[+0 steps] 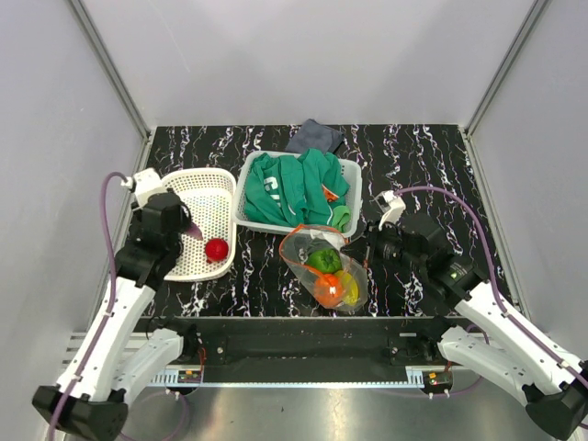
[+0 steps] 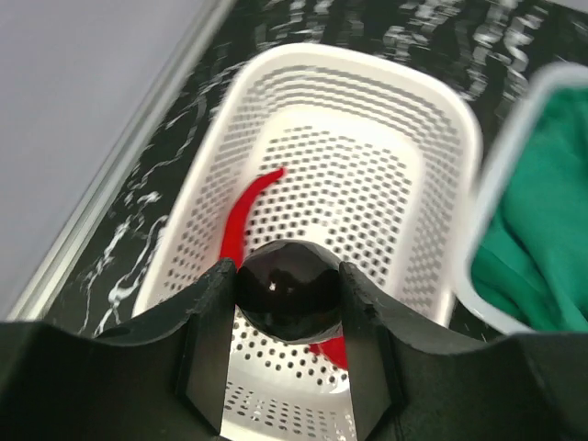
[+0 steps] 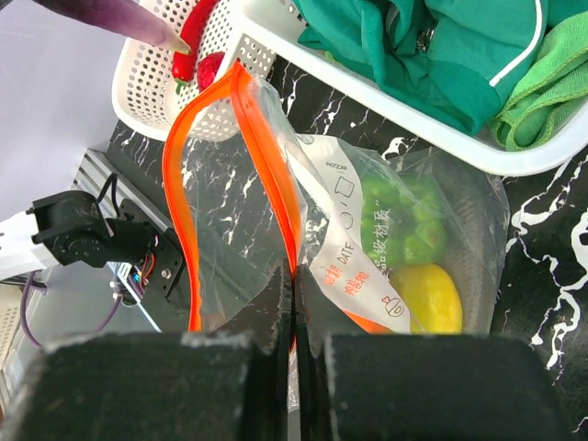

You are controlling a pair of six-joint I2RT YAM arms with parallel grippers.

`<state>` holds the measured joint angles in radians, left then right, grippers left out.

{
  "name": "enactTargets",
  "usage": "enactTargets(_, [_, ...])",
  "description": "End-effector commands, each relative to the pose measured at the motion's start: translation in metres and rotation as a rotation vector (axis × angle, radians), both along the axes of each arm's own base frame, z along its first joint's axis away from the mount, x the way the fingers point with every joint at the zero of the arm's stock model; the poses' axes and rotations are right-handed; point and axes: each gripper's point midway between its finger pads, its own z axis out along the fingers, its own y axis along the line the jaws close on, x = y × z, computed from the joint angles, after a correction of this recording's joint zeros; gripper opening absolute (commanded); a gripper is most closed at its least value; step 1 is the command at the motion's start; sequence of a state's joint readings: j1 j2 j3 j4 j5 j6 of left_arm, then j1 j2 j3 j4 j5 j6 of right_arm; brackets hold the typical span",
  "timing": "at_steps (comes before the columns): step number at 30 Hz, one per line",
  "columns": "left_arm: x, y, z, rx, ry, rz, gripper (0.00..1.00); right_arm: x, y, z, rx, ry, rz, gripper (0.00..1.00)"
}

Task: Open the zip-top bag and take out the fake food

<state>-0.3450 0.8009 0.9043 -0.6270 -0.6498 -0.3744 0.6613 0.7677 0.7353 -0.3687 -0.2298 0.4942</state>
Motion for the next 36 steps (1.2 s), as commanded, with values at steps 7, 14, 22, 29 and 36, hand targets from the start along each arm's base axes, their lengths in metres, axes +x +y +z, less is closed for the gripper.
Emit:
enactTargets(7, [0.029, 0.018, -0.017, -0.222, 0.004, 0.147, 0.00, -0.004, 0.001, 0.018, 0.034, -0.042, 0.017, 0.00])
enactTargets(14, [0.033, 0.018, -0.035, -0.300, 0.052, 0.143, 0.91, -0.004, 0.003, 0.014, 0.030, -0.029, 0.025, 0.00])
enactTargets(22, [0.033, -0.052, -0.011, -0.477, 0.032, -0.240, 0.75, -0.002, 0.006, 0.012, 0.020, -0.019, 0.035, 0.00])
enactTargets(29, [-0.006, -0.190, 0.035, -0.647, 0.001, -0.829, 0.67, 0.000, 0.008, 0.011, 0.016, -0.015, 0.037, 0.00])
enactTargets(36, [-0.062, -0.267, 0.061, -0.623, -0.080, -1.149, 0.58, -0.001, 0.007, 0.017, 0.028, -0.028, 0.038, 0.00])
